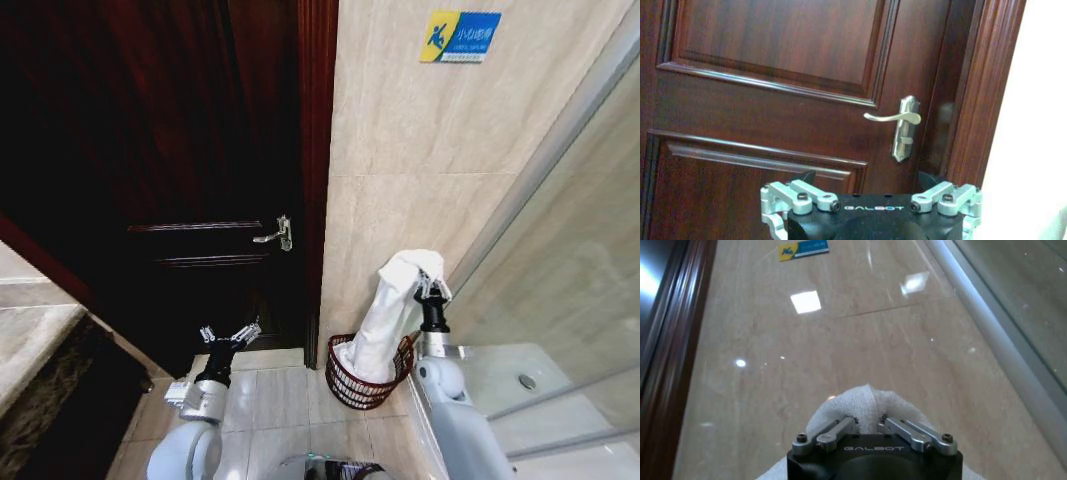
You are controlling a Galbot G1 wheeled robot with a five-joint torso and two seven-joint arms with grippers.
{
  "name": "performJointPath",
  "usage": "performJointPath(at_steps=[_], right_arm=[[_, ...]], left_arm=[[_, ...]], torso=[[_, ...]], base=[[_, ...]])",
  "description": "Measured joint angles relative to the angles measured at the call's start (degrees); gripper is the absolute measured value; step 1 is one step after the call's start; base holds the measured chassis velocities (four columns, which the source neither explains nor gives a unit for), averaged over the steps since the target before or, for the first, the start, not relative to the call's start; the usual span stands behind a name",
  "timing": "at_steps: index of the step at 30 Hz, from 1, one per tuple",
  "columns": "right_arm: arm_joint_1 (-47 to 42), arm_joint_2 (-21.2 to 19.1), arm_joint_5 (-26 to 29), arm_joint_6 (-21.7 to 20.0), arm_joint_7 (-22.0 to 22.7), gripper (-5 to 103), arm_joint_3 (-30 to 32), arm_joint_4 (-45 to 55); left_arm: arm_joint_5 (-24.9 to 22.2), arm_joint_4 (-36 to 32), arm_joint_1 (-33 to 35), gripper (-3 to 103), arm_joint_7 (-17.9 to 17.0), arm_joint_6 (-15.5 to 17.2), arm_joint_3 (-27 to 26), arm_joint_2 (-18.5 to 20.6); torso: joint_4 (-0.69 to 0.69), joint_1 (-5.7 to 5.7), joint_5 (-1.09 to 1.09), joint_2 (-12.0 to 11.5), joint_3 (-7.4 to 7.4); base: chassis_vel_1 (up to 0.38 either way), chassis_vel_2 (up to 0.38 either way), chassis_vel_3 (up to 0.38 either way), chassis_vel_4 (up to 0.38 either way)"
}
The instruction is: Discard the used towel into the hamper.
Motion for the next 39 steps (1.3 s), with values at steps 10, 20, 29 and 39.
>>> performJointPath(at_steps=[10, 20, 29, 39], right_arm=[[-0.6, 0.8, -0.2, 0.3, 0.0, 7, -0.1, -0.5], [-0.9, -0.1, 0.7, 1.6, -0.6, 7, 0.9, -2.9], [-0.4, -0.7, 0.8, 3.9, -2.6, 7, 1.0, -8.3], [0.1, -0.4, 0.8, 4.8, -3.4, 7, 0.9, -11.3]], left_arm=[[0.0, 0.0, 0.0, 100, 0.0, 0.0, 0.0, 0.0], [0.0, 0.0, 0.0, 100, 0.0, 0.0, 0.0, 0.0], [0.0, 0.0, 0.0, 100, 0.0, 0.0, 0.0, 0.0], [0.0, 0.0, 0.0, 100, 0.0, 0.0, 0.0, 0.0]], torso=[[0.0, 0.0, 0.0, 0.0, 0.0], [0.0, 0.0, 0.0, 0.0, 0.0], [-0.01, 0.0, 0.01, 0.0, 0.0], [0.0, 0.0, 0.0, 0.0, 0.0]], base=[[0.0, 0.0, 0.0, 0.0], [0.0, 0.0, 0.0, 0.0], [0.0, 0.0, 0.0, 0.0], [0.0, 0.0, 0.0, 0.0]])
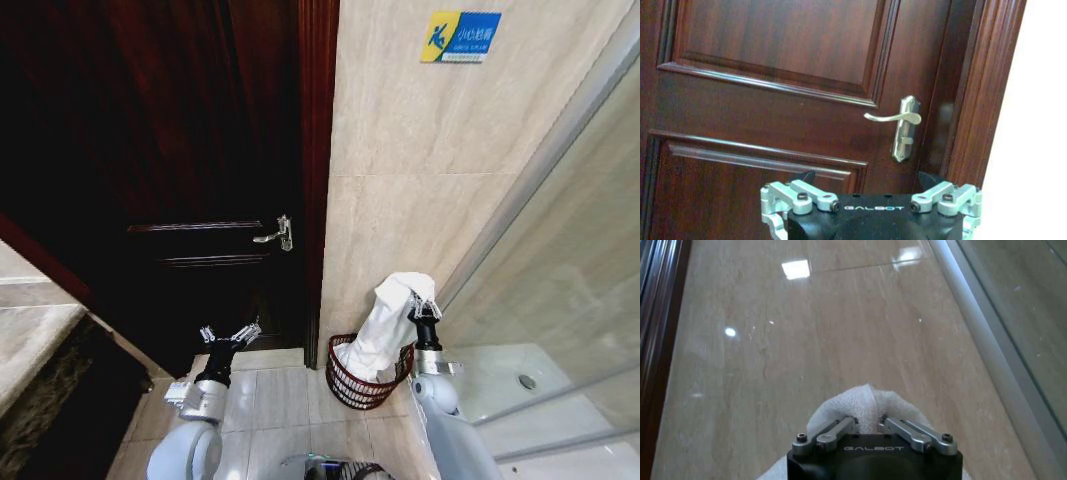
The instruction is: Discard the used towel into the hamper.
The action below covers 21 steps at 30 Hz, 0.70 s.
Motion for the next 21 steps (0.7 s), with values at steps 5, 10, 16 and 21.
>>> performJointPath(at_steps=[5, 10, 16, 21], right_arm=[[0.3, 0.0, 0.0, 0.4, -0.3, 7, 0.0, -1.7], [0.1, 0.0, 0.3, 0.7, -0.6, 7, -0.1, -2.8], [0.1, 0.0, 0.4, 1.0, -0.7, 7, -0.1, -3.6], [0.1, 0.0, 0.4, 1.7, -0.7, 7, -0.2, -5.0]], left_arm=[[0.0, 0.0, 0.0, 100, 0.0, 0.0, 0.0, 0.0], [0.0, 0.0, 0.0, 100, 0.0, 0.0, 0.0, 0.0], [0.0, 0.0, 0.0, 100, 0.0, 0.0, 0.0, 0.0], [0.0, 0.0, 0.0, 100, 0.0, 0.0, 0.0, 0.0]], torso=[[0.0, 0.0, 0.0, 0.0, 0.0], [0.0, 0.0, 0.0, 0.0, 0.0], [0.0, 0.0, 0.0, 0.0, 0.0], [0.0, 0.0, 0.0, 0.0, 0.0]], base=[[0.0, 0.0, 0.0, 0.0], [0.0, 0.0, 0.0, 0.0], [0.0, 0.0, 0.0, 0.0], [0.0, 0.0, 0.0, 0.0]])
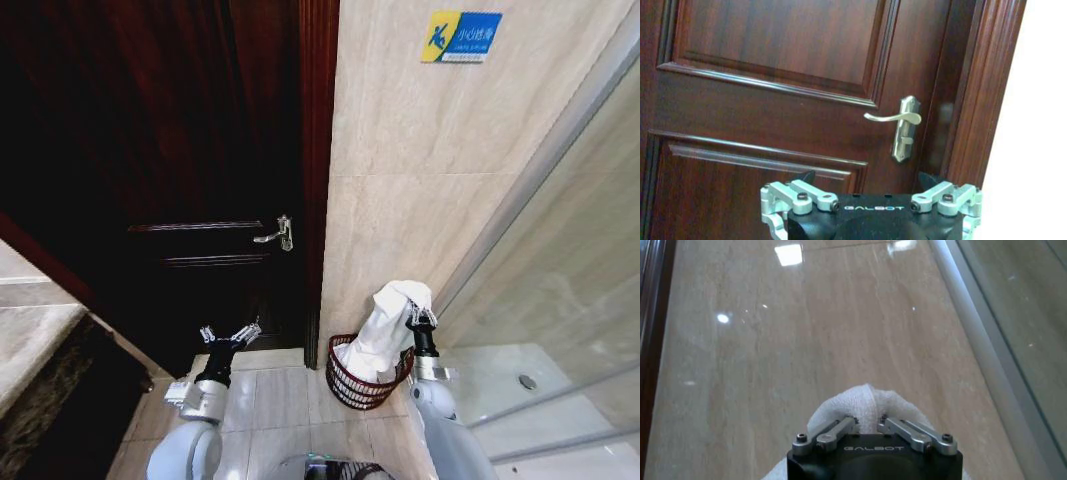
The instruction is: Discard the used towel into the hamper.
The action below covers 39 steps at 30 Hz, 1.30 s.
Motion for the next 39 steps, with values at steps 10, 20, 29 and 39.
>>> performJointPath(at_steps=[10, 20, 29, 39], right_arm=[[0.3, 0.7, 0.2, 1.2, -0.1, 7, -0.5, -2.6], [0.1, 1.2, -0.7, 2.0, 0.8, 7, -0.8, -3.0], [-0.3, 1.1, -1.5, 1.1, 1.2, 7, -0.7, -3.2], [-0.8, 1.3, -3.7, 1.0, 3.5, 7, -0.5, -3.5]], left_arm=[[0.0, 0.0, 0.0, 100, 0.0, 0.0, 0.0, 0.0], [0.0, 0.0, 0.0, 100, 0.0, 0.0, 0.0, 0.0], [0.0, 0.0, 0.0, 100, 0.0, 0.0, 0.0, 0.0], [0.0, 0.0, 0.0, 100, 0.0, 0.0, 0.0, 0.0]], torso=[[0.0, 0.0, 0.0, 0.0, 0.0], [0.0, 0.0, 0.0, 0.0, 0.0], [0.0, 0.0, 0.0, 0.0, 0.0], [0.0, -0.01, 0.0, 0.0, 0.0]], base=[[0.0, 0.0, 0.0, 0.0], [0.0, 0.0, 0.0, 0.0], [0.0, 0.0, 0.0, 0.0], [-0.051, 0.049, 0.053, -0.038]])
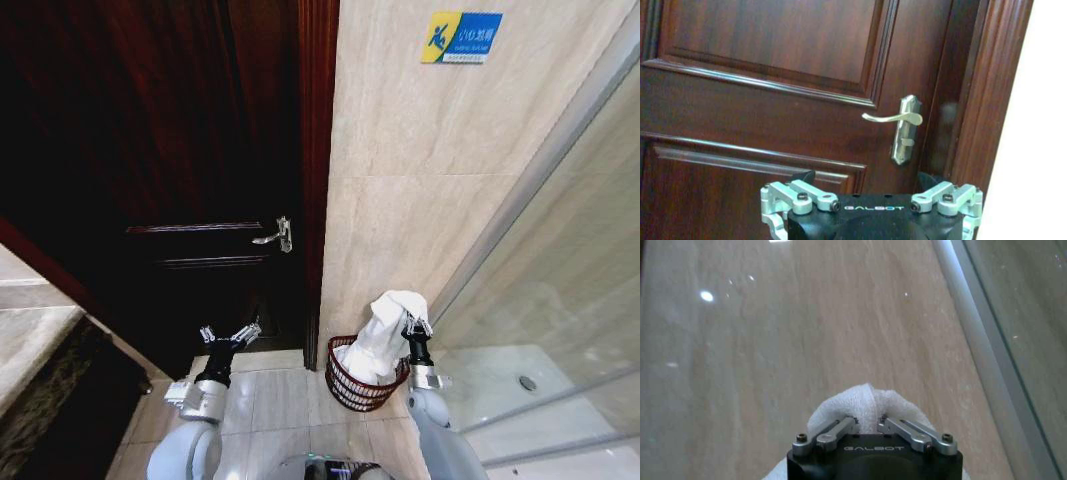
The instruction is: Discard the used towel into the hamper.
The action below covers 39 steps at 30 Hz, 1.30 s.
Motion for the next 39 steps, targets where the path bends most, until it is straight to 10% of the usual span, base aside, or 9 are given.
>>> performJointPath(at_steps=[39], right_arm=[[-8.2, 1.8, -2.4, -6.9, 4.3, 7, -1.1, 2.5]], left_arm=[[0.0, 0.0, 0.0, 100, 0.0, 0.0, 0.0, 0.0]], torso=[[0.0, 0.01, 0.0, 0.0, 0.0]], base=[[-0.012, 0.014, 0.016, -0.011]])
